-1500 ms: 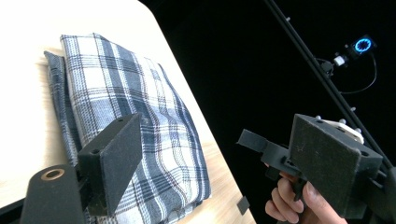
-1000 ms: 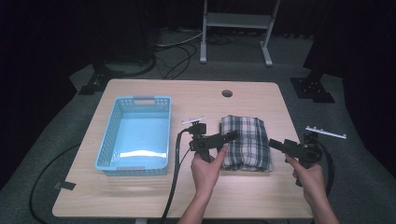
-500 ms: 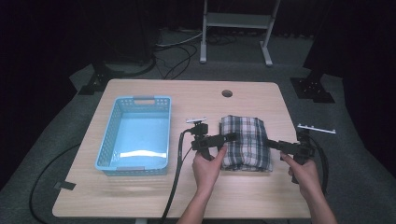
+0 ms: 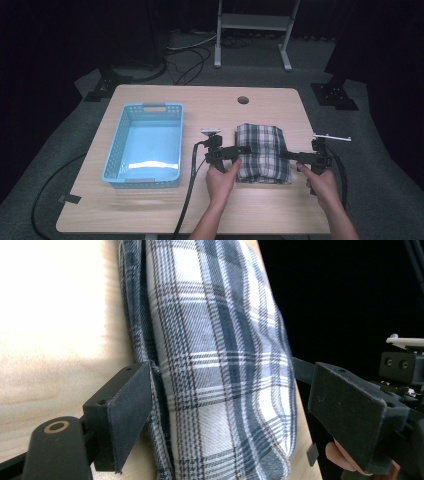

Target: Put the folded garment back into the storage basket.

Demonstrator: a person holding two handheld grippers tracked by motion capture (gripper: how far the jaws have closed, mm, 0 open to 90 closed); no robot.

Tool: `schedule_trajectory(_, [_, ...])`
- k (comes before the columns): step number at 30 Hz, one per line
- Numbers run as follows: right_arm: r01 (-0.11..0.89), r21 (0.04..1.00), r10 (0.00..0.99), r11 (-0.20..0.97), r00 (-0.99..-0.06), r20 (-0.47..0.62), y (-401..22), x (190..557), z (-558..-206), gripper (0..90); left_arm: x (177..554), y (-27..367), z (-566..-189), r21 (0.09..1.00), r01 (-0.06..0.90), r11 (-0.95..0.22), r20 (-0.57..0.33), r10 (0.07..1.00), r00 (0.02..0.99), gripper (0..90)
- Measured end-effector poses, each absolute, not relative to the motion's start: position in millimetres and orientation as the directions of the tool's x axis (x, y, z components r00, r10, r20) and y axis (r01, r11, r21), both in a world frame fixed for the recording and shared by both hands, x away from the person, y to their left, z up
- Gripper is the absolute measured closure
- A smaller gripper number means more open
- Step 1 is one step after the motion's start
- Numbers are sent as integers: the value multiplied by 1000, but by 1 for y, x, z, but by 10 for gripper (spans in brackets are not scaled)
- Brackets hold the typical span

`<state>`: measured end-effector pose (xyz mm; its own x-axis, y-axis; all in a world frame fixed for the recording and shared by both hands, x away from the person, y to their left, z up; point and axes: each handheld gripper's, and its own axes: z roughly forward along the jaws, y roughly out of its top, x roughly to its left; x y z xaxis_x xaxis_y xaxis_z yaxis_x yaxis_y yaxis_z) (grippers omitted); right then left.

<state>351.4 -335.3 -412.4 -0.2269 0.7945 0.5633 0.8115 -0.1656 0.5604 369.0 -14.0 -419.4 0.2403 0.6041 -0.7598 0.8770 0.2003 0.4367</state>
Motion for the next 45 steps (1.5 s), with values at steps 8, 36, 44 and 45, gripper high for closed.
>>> schedule_trajectory(8, [831, 533, 796, -159, -211, 567, -336, 354, -420, 134, 373, -19, -429, 383, 905, 184, -771, 603, 204, 169])
schedule_trajectory(36, [864, 486, 755, -129, -232, 613, -331, 360, -431, 381, 377, -39, -440, 377, 917, 128, -757, 613, 226, 307])
schedule_trajectory(44, [863, 488, 746, -129, -240, 621, -330, 360, -431, 425, 378, -38, -442, 376, 919, 117, -755, 613, 231, 422])
schedule_trajectory(45, [862, 490, 745, -129, -242, 622, -330, 360, -431, 429, 378, -38, -442, 378, 918, 118, -756, 612, 232, 434])
